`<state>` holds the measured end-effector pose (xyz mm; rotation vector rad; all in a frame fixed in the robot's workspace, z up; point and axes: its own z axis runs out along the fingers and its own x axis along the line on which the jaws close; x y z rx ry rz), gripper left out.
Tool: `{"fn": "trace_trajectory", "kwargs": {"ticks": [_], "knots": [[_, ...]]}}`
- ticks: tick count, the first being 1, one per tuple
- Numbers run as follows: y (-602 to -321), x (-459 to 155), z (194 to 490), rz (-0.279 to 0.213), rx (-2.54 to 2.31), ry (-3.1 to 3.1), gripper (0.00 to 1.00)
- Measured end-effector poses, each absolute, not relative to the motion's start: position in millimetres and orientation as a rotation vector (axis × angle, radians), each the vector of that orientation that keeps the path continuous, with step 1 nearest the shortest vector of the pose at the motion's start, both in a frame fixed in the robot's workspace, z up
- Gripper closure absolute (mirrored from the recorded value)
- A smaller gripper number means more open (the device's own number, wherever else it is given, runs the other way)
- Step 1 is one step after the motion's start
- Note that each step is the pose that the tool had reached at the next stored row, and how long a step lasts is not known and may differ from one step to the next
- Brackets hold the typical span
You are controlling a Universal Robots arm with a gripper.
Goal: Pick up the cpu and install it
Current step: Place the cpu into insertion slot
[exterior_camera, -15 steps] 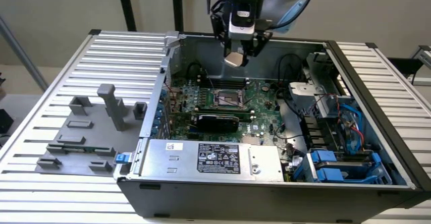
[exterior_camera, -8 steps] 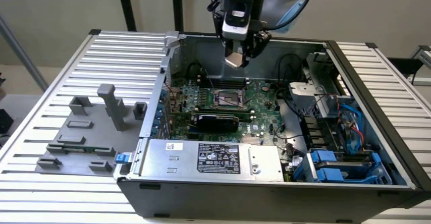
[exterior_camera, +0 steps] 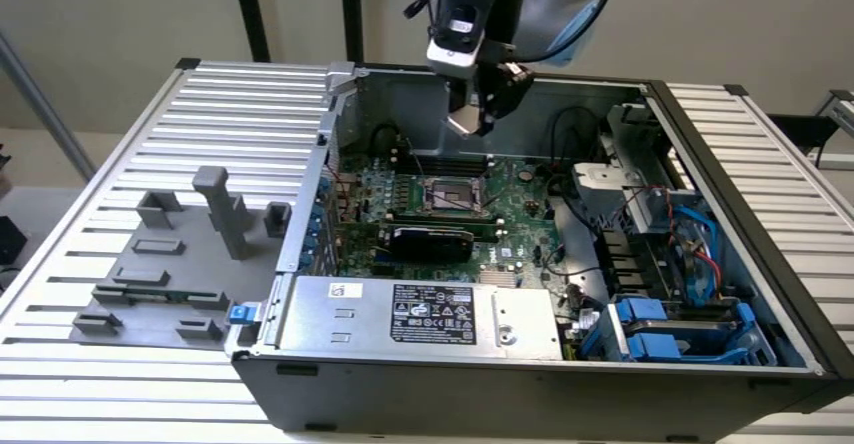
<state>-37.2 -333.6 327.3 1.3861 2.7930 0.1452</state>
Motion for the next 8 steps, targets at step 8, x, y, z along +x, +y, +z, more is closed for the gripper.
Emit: {"fn": "trace_trajectory", "kwargs": {"ticks": [8], "knots": [[-333.5,-37.2,325.6,0.142,1.581,2.68,0.45]]}}
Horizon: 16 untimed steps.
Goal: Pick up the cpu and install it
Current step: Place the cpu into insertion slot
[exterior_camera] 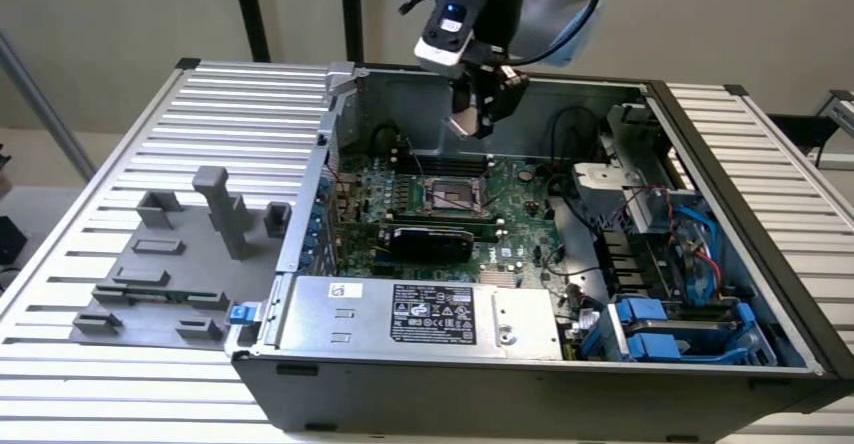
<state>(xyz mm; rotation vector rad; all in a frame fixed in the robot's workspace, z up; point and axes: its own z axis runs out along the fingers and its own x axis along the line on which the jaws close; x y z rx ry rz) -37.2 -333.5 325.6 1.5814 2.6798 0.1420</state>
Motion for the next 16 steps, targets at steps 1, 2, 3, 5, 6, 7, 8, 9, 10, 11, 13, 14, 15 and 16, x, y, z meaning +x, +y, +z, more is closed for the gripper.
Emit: {"fn": "trace_trajectory", "kwargs": {"ticks": [1,2,3,5,6,7,8,9,10,11,13,14,15,16], "knots": [[-333.5,-37.2,325.1,0.142,1.606,2.664,0.45],[-333.5,-37.2,324.7,0.141,1.63,2.649,0.45],[-333.5,-37.2,324.1,0.141,1.654,2.633,0.45],[-333.5,-37.2,323.0,0.14,1.699,2.602,0.45],[-333.5,-37.2,322.5,0.139,1.722,2.586,0.45],[-333.6,-37.2,321.9,0.139,1.745,2.569,0.45],[-333.6,-37.2,321.3,0.138,1.768,2.553,0.45],[-333.6,-37.2,320.5,0.138,1.792,2.535,0.45],[-333.6,-37.2,319.6,0.137,1.814,2.518,0.45],[-333.5,-37.2,318.7,0.137,1.837,2.5,0.45],[-333.5,-37.2,316.8,0.136,1.88,2.466,0.45],[-333.6,-37.2,315.8,0.135,1.903,2.448,0.45],[-333.6,-37.2,314.8,0.135,1.924,2.43,0.45],[-333.6,-37.2,313.8,0.134,1.945,2.412,0.45]]}}
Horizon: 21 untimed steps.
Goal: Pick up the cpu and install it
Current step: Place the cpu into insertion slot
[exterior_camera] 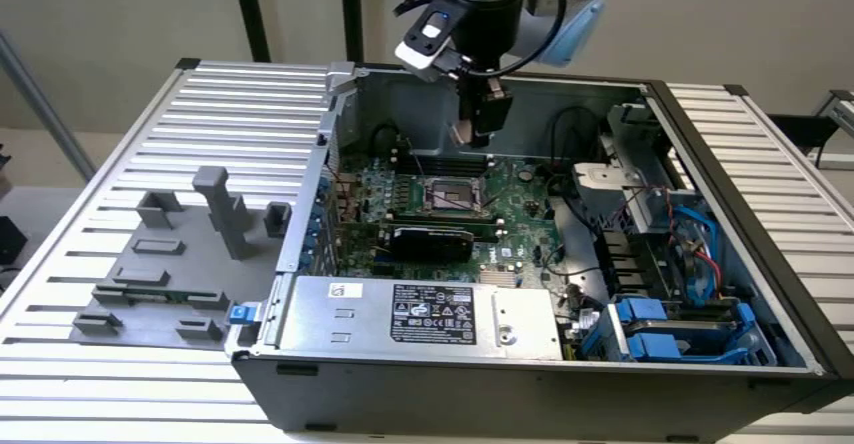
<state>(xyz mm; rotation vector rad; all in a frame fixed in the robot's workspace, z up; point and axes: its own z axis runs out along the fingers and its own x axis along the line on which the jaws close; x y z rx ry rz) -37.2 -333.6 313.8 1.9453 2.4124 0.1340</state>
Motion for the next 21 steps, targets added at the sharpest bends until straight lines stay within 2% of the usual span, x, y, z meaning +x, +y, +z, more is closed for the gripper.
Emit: {"fn": "trace_trajectory", "kwargs": {"ticks": [11,21], "knots": [[-333.6,-37.2,302.4,0.114,2.167,2.218,0.45],[-334.1,-37.2,296.1,0.041,2.257,2.193,0.45]]}}
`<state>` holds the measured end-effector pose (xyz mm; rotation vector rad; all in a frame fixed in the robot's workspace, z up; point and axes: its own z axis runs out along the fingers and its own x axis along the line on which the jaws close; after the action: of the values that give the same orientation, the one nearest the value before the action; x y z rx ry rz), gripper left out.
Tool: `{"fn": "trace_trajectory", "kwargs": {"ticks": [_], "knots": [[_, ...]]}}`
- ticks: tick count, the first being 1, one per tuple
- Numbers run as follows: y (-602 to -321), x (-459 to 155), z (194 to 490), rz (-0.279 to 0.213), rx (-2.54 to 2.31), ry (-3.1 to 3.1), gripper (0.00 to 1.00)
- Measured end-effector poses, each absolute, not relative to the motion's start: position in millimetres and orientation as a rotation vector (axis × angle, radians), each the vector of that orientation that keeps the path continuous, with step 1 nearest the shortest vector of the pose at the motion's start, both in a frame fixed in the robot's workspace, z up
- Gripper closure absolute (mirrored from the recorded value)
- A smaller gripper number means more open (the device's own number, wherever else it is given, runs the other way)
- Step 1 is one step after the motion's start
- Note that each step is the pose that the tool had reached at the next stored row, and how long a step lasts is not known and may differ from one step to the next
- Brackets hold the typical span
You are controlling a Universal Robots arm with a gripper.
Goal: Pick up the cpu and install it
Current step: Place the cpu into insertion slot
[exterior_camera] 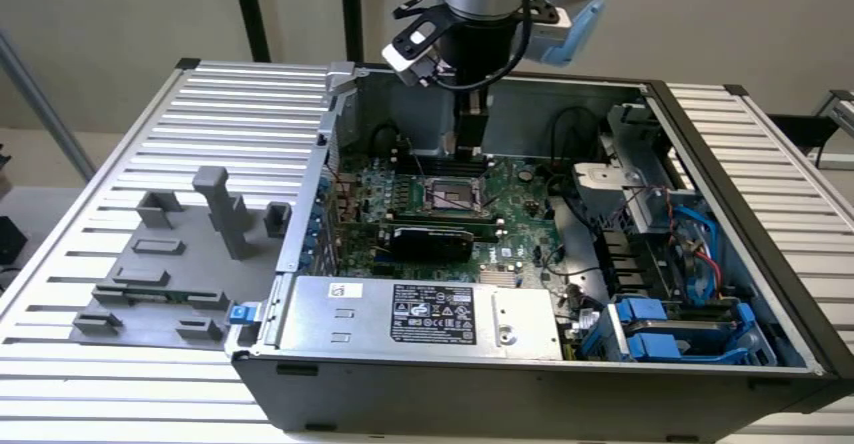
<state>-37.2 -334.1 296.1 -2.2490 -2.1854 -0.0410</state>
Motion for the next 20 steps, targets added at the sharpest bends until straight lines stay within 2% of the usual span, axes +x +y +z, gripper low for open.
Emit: {"fn": "trace_trajectory", "kwargs": {"ticks": [20], "knots": [[-339.6,-36.6,265.8,-0.07,-2.234,-2.17,0.45]]}}
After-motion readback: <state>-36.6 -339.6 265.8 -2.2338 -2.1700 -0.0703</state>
